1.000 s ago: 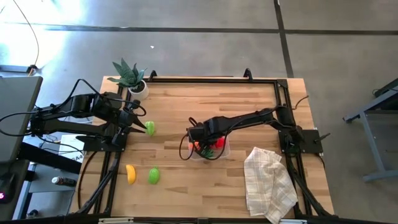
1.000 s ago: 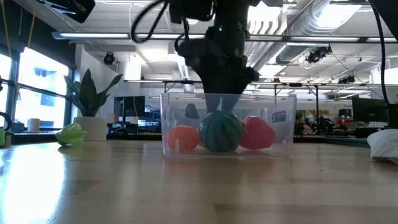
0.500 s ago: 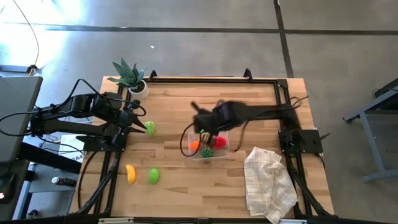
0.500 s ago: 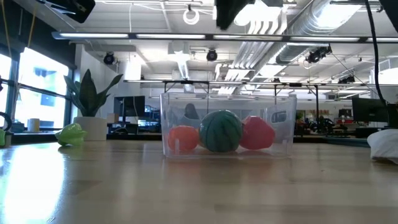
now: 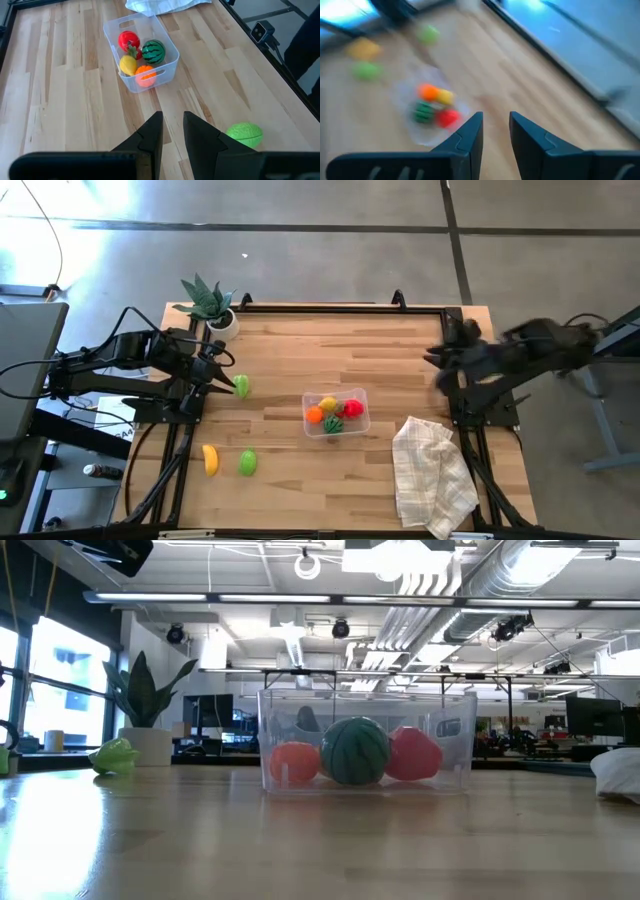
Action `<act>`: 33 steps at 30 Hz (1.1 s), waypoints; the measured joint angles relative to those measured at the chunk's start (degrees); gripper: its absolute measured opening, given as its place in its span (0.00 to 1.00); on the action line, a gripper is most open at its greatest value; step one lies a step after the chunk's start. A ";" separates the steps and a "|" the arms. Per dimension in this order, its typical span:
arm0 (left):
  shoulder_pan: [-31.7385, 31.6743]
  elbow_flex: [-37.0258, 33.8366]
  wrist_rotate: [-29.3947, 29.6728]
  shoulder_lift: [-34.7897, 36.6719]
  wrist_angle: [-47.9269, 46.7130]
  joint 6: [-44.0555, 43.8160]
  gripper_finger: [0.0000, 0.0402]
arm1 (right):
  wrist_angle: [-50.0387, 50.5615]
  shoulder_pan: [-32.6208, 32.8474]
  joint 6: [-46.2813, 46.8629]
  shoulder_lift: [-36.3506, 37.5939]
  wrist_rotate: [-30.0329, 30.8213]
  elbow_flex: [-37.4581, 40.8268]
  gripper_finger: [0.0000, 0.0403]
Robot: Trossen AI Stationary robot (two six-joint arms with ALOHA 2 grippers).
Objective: Pick and placing Produce into tupperware
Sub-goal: Put the green starfruit into the transparent bin
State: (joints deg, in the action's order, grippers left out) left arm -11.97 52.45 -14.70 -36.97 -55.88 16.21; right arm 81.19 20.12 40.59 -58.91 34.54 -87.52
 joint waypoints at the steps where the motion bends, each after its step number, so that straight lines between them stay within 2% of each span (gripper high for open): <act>1: -0.02 0.00 0.02 0.00 0.00 0.00 0.17 | -5.02 1.33 0.33 4.46 -0.72 4.55 0.21; 5: -0.02 0.00 0.01 -0.02 0.00 0.00 0.17 | -27.77 4.88 -6.74 19.78 -6.80 22.34 0.21; 10: 0.00 0.00 0.00 0.00 0.00 0.00 0.17 | -36.47 5.41 -7.11 34.81 -8.08 42.14 0.21; 14: -0.01 0.00 0.01 0.00 0.00 0.00 0.17 | -52.51 5.40 -13.76 42.41 -8.39 52.63 0.21; 16: -0.02 0.00 0.02 -0.02 0.00 0.00 0.17 | -57.27 5.34 -18.02 44.95 -7.99 54.35 0.21; 20: -0.01 0.00 0.00 -0.01 0.02 0.00 0.17 | -54.99 3.34 -22.72 49.23 -2.95 54.41 0.21; 27: 0.00 0.00 0.00 -0.01 0.02 -0.01 0.17 | -54.64 0.05 -30.03 56.90 -2.98 51.58 0.21; 31: -0.01 0.00 0.01 -0.02 0.02 0.00 0.17 | -49.62 0.56 -26.42 58.63 -5.63 51.15 0.21; 33: 0.00 0.00 0.00 -0.01 0.00 -0.01 0.17 | -44.65 0.85 -22.38 58.56 -9.30 51.48 0.21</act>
State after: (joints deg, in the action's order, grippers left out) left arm -11.97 52.45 -14.70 -36.98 -55.88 16.19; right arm 36.54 20.97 18.21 -0.35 25.24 -36.04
